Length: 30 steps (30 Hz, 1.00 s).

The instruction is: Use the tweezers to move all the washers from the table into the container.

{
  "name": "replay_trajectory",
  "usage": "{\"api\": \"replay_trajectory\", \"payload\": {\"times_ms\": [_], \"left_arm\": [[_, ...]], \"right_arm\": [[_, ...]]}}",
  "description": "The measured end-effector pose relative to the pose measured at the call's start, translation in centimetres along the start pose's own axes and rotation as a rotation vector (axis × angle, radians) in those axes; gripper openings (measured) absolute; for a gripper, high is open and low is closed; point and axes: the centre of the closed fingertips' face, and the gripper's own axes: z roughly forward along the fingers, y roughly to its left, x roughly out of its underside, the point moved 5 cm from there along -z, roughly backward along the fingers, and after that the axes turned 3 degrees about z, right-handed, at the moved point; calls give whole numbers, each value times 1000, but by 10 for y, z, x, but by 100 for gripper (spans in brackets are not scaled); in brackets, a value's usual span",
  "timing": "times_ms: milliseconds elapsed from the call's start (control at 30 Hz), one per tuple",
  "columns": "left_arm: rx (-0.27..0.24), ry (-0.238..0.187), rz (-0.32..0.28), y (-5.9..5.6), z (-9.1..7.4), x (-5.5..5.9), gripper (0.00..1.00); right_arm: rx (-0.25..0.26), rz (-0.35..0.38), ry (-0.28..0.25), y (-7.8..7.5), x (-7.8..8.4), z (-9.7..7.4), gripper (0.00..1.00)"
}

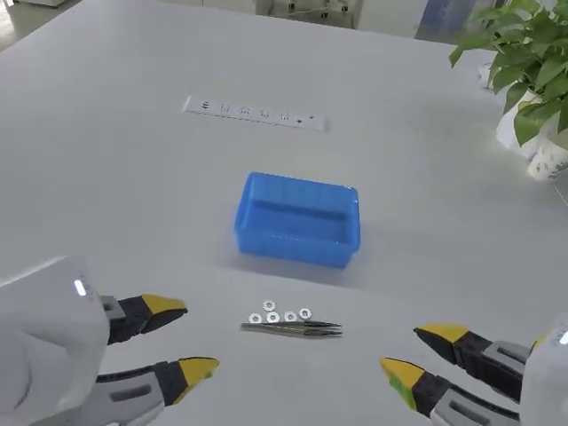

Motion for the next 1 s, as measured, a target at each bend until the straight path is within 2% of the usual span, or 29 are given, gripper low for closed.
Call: {"api": "replay_trajectory", "payload": {"times_ms": [100,200,333,467,633,800,1000], "left_arm": [[-10,-17,-9,5,7,-3,33],[-3,-16,-9,7,14,-4,32],[25,5,5,6,24,1,32],[58,9,-26,6,39,8,30],[61,56,-33,10,56,21,30],[97,119,29,11,70,29,30],[116,127,46,11,79,28,30]], "right_arm": [[-21,-40,11,-1,-3,9,29],[-38,-72,18,-1,-6,16,29],[-60,-118,34,-2,-6,25,30],[-107,-152,55,0,-5,37,31],[-179,-229,96,7,0,55,31],[-238,-289,128,11,4,72,31],[-281,-324,161,6,8,91,31]]}}
